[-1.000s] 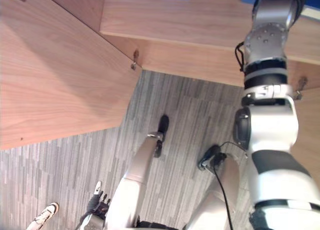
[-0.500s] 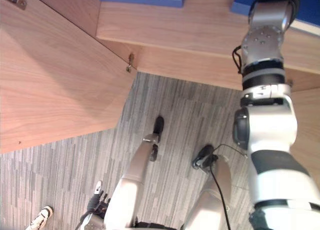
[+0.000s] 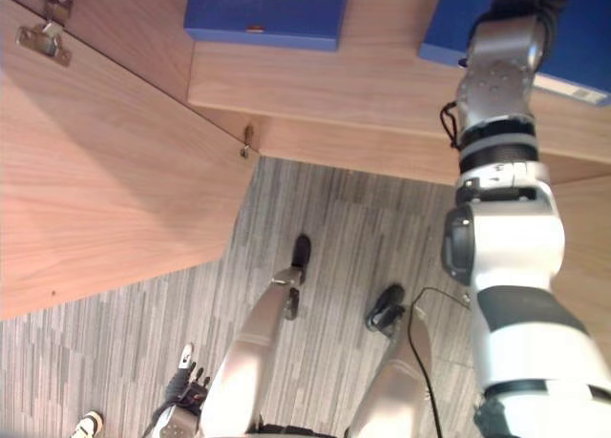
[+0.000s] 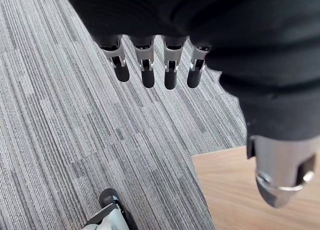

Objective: Walk over to the cabinet, pick up the folder, carry it to the office cabinet, place the folder inside the office cabinet, then close the office cabinet door

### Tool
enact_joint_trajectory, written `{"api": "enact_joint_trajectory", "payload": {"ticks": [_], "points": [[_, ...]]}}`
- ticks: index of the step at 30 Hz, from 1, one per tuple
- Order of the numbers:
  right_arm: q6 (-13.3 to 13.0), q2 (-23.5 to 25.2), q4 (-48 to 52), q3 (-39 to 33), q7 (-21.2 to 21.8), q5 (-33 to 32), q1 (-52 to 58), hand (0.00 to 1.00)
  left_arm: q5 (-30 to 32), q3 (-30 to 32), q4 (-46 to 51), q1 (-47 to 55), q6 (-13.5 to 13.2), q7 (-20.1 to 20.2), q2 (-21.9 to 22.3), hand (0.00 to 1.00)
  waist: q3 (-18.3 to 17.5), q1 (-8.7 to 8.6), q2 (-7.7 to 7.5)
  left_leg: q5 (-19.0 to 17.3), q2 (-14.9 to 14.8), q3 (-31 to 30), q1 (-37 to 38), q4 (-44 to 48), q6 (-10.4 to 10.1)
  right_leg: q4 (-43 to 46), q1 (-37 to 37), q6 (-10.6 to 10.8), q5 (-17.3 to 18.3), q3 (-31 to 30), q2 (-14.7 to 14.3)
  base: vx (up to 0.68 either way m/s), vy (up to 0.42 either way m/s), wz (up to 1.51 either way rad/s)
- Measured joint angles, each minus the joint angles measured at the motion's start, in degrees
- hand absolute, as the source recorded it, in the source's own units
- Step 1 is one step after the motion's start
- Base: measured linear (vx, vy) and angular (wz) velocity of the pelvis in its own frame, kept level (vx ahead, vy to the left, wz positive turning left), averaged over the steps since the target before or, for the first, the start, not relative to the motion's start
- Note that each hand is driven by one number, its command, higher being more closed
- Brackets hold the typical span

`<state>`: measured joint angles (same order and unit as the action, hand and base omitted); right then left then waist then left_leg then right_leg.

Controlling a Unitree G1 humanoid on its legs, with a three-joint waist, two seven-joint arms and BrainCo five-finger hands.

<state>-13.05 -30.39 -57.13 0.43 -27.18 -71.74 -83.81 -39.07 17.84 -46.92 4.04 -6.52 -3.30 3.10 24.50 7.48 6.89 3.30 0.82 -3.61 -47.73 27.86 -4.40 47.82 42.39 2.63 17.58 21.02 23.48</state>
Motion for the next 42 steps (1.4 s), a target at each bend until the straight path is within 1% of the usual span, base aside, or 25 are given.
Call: {"api": "enact_joint_trajectory", "payload": {"ticks": [1,2,3,4,5,7,9,13,15,17,20,21,24,25,27,28,32,34,36,38,40,41,42], "points": [[2.36,-0.75,-0.22,2.34,0.09,4.77,0.16,0.00,-0.48,0.00,0.14,0.00,-0.26,0.07,-0.11,0.00,0.00,-0.10,0.00,-0.09,-0.43,0.19,0.19,0.26,0.11,-0.62,-0.49,0.03,-0.36,0.01,-0.52,0.03,0.009,-0.12],[3.19,-1.07,-0.60,3.43,0.17,6.95,0.16,0.00,-0.86,0.00,0.15,0.00,-0.27,0.14,-0.13,0.00,0.00,-0.16,0.00,-0.15,-0.46,0.25,0.34,0.34,0.18,-0.64,-0.68,0.04,-0.39,0.00,-0.53,0.01,0.004,-0.11],[4.70,-1.39,-1.47,4.72,0.48,10.28,0.34,0.00,-1.08,0.00,0.13,0.00,-0.33,0.36,-0.16,0.00,0.00,-0.21,0.01,-0.28,-0.51,0.36,0.83,0.47,0.32,-0.66,-1.25,0.04,-0.39,-0.01,-0.54,0.00,-0.005,-0.05],[5.59,-1.60,-1.73,5.74,0.66,12.60,0.84,0.00,-1.20,-0.01,0.10,0.01,-0.41,0.50,-0.22,0.00,-0.14,-0.20,-0.01,-0.36,-0.57,0.42,1.17,0.54,0.37,-0.65,-1.57,0.03,-0.38,-0.01,-0.57,-0.02,-0.017,-0.08],[6.90,-1.65,-1.80,6.48,1.72,16.08,1.83,0.00,-1.25,-0.09,0.05,0.01,-0.59,0.57,-0.41,0.00,-0.63,-0.18,-0.02,-0.72,-0.94,0.76,1.20,0.67,0.89,-0.67,-1.57,-0.03,-0.41,-0.04,-0.79,-0.02,-0.017,-0.10],[7.74,-1.67,-2.12,6.72,3.05,19.07,2.96,0.00,-1.28,-0.16,0.02,0.01,-0.72,0.99,-0.83,0.00,-0.81,-0.05,-0.01,-1.12,-1.51,1.13,1.11,1.10,0.78,-0.77,-1.57,-0.23,-0.53,-0.14,-1.27,-0.03,-0.017,-0.13],[8.34,-2.07,-2.13,7.95,3.74,19.96,4.12,0.00,-1.49,-0.55,-0.17,0.01,-0.87,1.26,-1.33,0.00,-0.81,-0.07,-0.01,-1.18,-1.83,1.44,1.05,1.22,0.71,-0.78,-1.50,-0.32,-0.58,-0.15,-1.42,-0.03,-0.025,-0.08],[8.59,-2.16,-2.47,8.64,5.18,16.19,5.78,0.00,-1.88,-1.18,-0.77,0.01,-1.09,1.64,-1.54,0.00,-0.82,-0.27,-0.02,-0.97,-2.21,1.92,0.91,1.25,1.00,-0.84,-1.16,-0.37,-0.64,-0.24,-1.58,0.01,-0.037,-0.04],[8.56,-2.07,-2.34,8.25,5.23,16.30,6.11,0.00,-2.00,-1.29,-0.85,0.01,-1.09,1.65,-1.24,0.00,-0.82,-0.28,-0.02,-0.98,-2.38,2.07,0.91,1.25,0.99,-1.06,-1.15,-0.35,-0.72,-0.29,-1.74,0.04,-0.036,-0.05],[8.55,-1.93,-0.79,7.54,5.27,17.64,7.89,0.00,-2.08,-2.80,-0.86,0.01,-1.09,1.66,-1.10,0.00,-0.82,-0.18,-0.02,-1.06,-2.92,2.59,0.89,1.25,0.95,-1.71,-1.15,-0.38,-1.00,-0.48,-2.31,0.04,-0.026,-0.10],[8.71,-1.10,1.29,4.92,5.31,21.67,10.64,0.00,-2.97,-3.84,-0.36,0.09,-1.31,1.64,-1.14,0.00,-0.82,-0.19,-0.02,-1.15,-3.18,2.66,0.89,1.25,0.94,-2.00,-1.12,-0.40,-1.09,-0.55,-2.62,0.02,-0.014,-0.05],[8.97,-0.86,1.79,3.24,5.39,24.52,11.97,0.00,-3.84,-4.70,0.57,0.44,-1.52,1.63,-1.15,0.00,-0.82,-0.18,-0.02,-1.18,-3.21,2.69,0.90,1.25,0.95,-2.04,-1.11,-0.39,-1.09,-0.59,-2.66,0.00,0.000,0.00],[9.56,-1.03,1.83,2.56,5.41,30.57,14.92,0.00,-4.62,-6.98,4.05,2.26,-2.13,1.61,-1.30,0.00,-0.81,-0.33,-0.03,-1.30,-3.47,2.86,0.92,1.25,1.00,-2.45,-1.11,-0.31,-1.31,-0.74,-2.97,0.00,-0.005,-0.05],[9.81,-1.20,1.76,2.76,5.48,31.50,16.15,0.00,-4.77,-8.13,5.54,3.19,-2.42,1.66,-1.58,0.00,-0.81,-0.30,-0.03,-1.36,-3.61,2.92,0.91,1.20,1.03,-2.70,-1.11,-0.27,-1.44,-0.77,-3.14,0.00,-0.002,-0.09],[10.83,-2.27,1.03,5.31,6.04,32.82,17.44,0.00,-4.89,-9.59,7.49,4.62,-2.62,1.74,-1.96,0.00,-0.80,-0.31,-0.04,-1.37,-3.65,3.01,0.93,1.03,1.05,-2.85,-1.06,-0.20,-1.50,-0.81,-3.18,0.00,-0.001,-0.02],[11.71,-3.64,0.09,8.85,7.53,36.06,17.81,0.00,-5.72,-10.74,8.96,5.94,-2.61,2.07,-2.35,0.00,-0.80,-0.45,-0.06,-1.37,-3.65,3.07,0.93,0.90,1.06,-2.90,-0.98,-0.19,-1.51,-0.84,-3.18,0.00,0.000,0.00],[12.25,-6.73,-1.10,18.76,10.89,44.17,17.98,0.00,-6.02,-11.54,10.92,8.43,-2.51,3.09,-2.74,0.00,-0.75,-0.56,-0.31,-1.36,-3.76,3.40,1.68,0.30,1.06,-3.13,-1.23,-0.17,-1.53,-0.98,-3.22,0.01,-0.014,-0.02],[12.33,-7.65,-1.64,21.65,12.34,48.58,17.97,0.00,-6.05,-12.11,10.96,8.87,-2.43,3.78,-3.24,0.00,-0.83,-0.56,-0.49,-1.37,-3.88,3.50,1.93,0.14,1.06,-3.32,-1.41,-0.17,-1.53,-0.97,-3.32,0.01,-0.031,-0.04],[12.35,-7.90,-1.68,22.20,13.70,52.13,18.18,0.00,-6.04,-12.20,10.94,8.88,-2.23,4.50,-3.71,0.00,-0.83,-0.67,-0.93,-1.37,-4.01,3.53,1.93,0.10,1.05,-3.44,-1.41,-0.12,-1.57,-0.97,-3.44,0.01,-0.014,-0.02],[12.84,-7.66,-1.62,22.14,14.17,55.22,18.65,0.00,-6.04,-12.17,10.84,8.88,-1.96,5.00,-4.03,0.00,-1.04,-0.68,-1.48,-1.38,-4.06,3.58,1.93,0.07,1.05,-3.60,-1.42,-0.09,-1.64,-0.97,-3.49,0.00,0.000,0.00],[13.21,-7.07,-0.24,21.26,14.22,57.72,19.88,0.00,-6.04,-12.17,10.61,8.87,-1.88,5.02,-4.54,0.00,-1.05,-0.82,-2.09,-1.38,-4.24,3.62,1.93,0.07,1.04,-3.96,-1.47,-0.06,-1.86,-0.97,-3.73,0.01,-0.009,-0.08],[13.35,-5.87,2.42,19.05,14.23,59.89,21.98,0.00,-6.05,-12.03,10.11,8.87,-1.85,5.01,-4.97,0.00,-1.07,-0.94,-2.62,-1.38,-4.71,3.88,1.92,-0.02,1.05,-4.78,-1.53,-0.05,-2.40,-1.01,-4.30,0.01,-0.001,-0.13],[13.39,-5.52,2.94,18.62,14.22,60.04,22.31,0.00,-6.05,-12.03,9.98,8.87,-1.84,5.01,-5.06,0.00,-1.10,-0.94,-2.72,-1.39,-4.80,3.96,1.93,-0.05,1.05,-4.95,-1.54,-0.07,-2.48,-1.03,-4.41,0.01,0.010,-0.17]]}}
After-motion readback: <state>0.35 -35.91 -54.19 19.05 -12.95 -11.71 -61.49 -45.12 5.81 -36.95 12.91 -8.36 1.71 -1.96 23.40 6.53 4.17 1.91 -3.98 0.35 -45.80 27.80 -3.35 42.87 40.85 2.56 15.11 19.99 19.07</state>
